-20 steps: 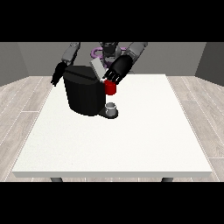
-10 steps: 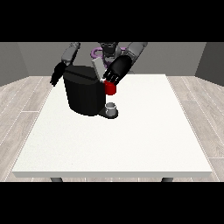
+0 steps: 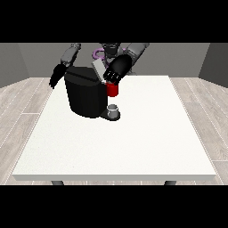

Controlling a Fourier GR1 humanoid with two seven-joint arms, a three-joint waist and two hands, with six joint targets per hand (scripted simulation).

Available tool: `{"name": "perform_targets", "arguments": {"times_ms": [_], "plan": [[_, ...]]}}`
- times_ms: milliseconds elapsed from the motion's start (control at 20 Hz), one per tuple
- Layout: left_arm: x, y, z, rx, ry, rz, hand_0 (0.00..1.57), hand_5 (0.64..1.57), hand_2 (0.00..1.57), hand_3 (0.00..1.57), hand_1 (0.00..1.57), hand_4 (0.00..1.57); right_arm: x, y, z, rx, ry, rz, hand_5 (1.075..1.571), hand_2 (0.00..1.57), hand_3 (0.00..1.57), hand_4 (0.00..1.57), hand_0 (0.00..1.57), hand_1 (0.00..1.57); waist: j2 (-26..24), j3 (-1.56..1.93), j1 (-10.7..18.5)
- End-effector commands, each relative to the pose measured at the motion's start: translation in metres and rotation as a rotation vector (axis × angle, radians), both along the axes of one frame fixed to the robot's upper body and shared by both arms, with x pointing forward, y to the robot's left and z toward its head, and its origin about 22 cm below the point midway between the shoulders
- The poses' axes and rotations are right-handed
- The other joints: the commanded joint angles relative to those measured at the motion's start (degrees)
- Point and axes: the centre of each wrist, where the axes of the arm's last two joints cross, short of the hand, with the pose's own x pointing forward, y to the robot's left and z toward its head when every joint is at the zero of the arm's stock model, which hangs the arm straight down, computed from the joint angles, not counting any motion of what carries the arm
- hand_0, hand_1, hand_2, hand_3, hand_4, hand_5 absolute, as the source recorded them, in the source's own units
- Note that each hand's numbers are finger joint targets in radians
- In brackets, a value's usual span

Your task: Insert the coffee pod into the coffee machine and close the lid

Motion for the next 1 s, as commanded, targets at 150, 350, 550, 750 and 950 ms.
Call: {"name": "perform_targets", "arguments": {"times_ms": [150, 350, 550, 750, 950], "plan": [[-0.003, 0.008, 0.007, 0.120, -0.081, -0.015, 1.17, 1.571, 1.19, 1.07, 1.17, 0.00, 0.000, -0.002, 0.000, 0.012, -0.032, -0.011, 1.571, 0.00, 0.00, 0.00, 0.00, 0.00, 1.82, 0.02, -0.06], [-0.001, 0.019, 0.002, 0.100, -0.074, 0.026, 1.14, 1.571, 1.15, 1.00, 1.14, 0.00, 0.000, 0.008, 0.007, 0.000, -0.038, -0.008, 1.571, 0.00, 0.00, 0.00, 0.00, 0.00, 3.08, 0.01, -0.88], [0.001, 0.006, -0.003, 0.047, -0.103, 0.021, 1.11, 1.571, 1.13, 0.97, 1.11, 0.00, -0.005, 0.019, -0.001, -0.015, -0.025, -0.005, 1.571, 0.00, 0.00, 0.00, 0.00, 0.00, 2.46, 0.00, -1.27], [0.000, 0.018, -0.016, 0.024, -0.118, -0.008, 1.21, 1.571, 1.18, 0.96, 1.21, 0.00, -0.006, 0.011, 0.002, 0.008, -0.018, -0.003, 1.571, 0.00, 0.00, 0.06, 0.00, 0.00, 2.08, -0.01, -0.82], [-0.003, 0.017, 0.015, 0.026, -0.193, -0.003, 1.24, 1.571, 1.20, 0.97, 1.24, 0.00, 0.000, 0.008, 0.008, -0.031, -0.038, 0.021, 1.571, 0.00, 0.00, 0.14, 0.00, 0.00, 4.26, 0.00, -1.82]]}}
